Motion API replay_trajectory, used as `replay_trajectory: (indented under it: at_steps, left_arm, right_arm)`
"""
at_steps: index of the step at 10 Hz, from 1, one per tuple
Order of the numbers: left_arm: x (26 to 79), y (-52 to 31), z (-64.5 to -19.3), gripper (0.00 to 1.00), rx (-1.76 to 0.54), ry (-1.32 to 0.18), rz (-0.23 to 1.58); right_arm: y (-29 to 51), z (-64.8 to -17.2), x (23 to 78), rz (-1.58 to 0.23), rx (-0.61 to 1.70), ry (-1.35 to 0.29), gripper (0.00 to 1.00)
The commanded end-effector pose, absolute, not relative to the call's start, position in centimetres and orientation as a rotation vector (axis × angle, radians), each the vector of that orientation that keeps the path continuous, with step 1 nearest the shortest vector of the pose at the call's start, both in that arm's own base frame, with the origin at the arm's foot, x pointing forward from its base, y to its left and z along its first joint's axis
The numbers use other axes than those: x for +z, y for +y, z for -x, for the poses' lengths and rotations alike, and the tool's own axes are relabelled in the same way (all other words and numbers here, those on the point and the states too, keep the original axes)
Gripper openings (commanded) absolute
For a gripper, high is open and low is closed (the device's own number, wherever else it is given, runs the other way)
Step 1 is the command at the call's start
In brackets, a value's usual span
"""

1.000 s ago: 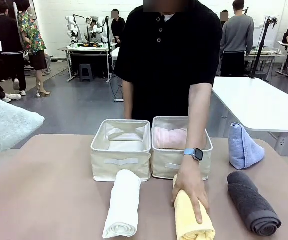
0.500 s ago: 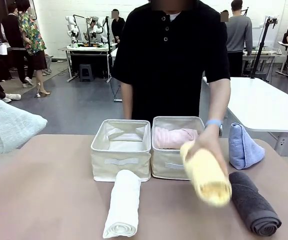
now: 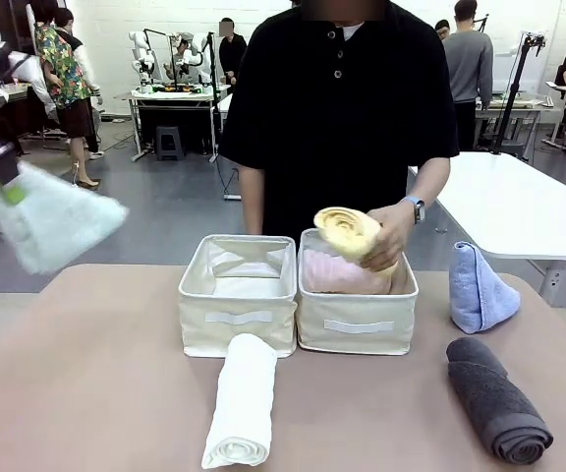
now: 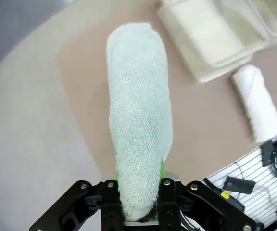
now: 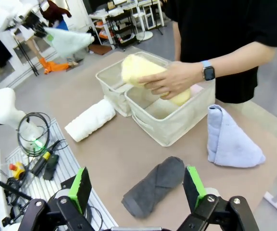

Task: Sort the towels based on their folding style.
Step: Pick up one triangle-folded towel and place it in the left Fabric basket.

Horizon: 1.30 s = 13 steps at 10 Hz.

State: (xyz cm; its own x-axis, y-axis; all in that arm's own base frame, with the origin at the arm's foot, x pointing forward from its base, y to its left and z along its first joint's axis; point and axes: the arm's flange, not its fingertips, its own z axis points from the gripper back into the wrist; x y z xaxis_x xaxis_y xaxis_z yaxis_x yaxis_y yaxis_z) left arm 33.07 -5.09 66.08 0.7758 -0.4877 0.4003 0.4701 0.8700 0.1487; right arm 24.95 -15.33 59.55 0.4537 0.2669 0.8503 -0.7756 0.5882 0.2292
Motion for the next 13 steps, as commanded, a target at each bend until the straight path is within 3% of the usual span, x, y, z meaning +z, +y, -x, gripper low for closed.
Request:
replay_trajectory:
  at_steps: [1, 6, 9, 12, 13]
  left_arm:
    - [69.6, -9.9, -34.4, 0.21, -0.831, -0.534, 0.032]
    - [69.7, -20.9, -37.9, 0.21, -1.479, -0.418, 0.016]
    - [67.0, -24.3, -39.8, 0.21, -1.692, -0.321, -0.081]
    - [64.9, -24.7, -40.7, 0.21, -1.770, -0.244, -0.093]
    - [65.6, -24.8, -40.2, 0.21, -1.641, -0.317, -0.058]
  right_arm:
    - [-15.3, -25.2, 59.8, -0.692, 0.719, -0.898, 1.00]
    - [-15.3, -25.2, 59.8, -0.692, 0.719, -0.898, 1.00]
    - [-15.3, -25.2, 59.8, -0.692, 0.719, -0.898, 1.00]
    - [-15.3, -25.2, 59.8, -0.692, 0.719, -0.898, 1.00]
    - [-15.3, -25.2, 59.8, -0.692, 0.719, -0.898, 1.00]
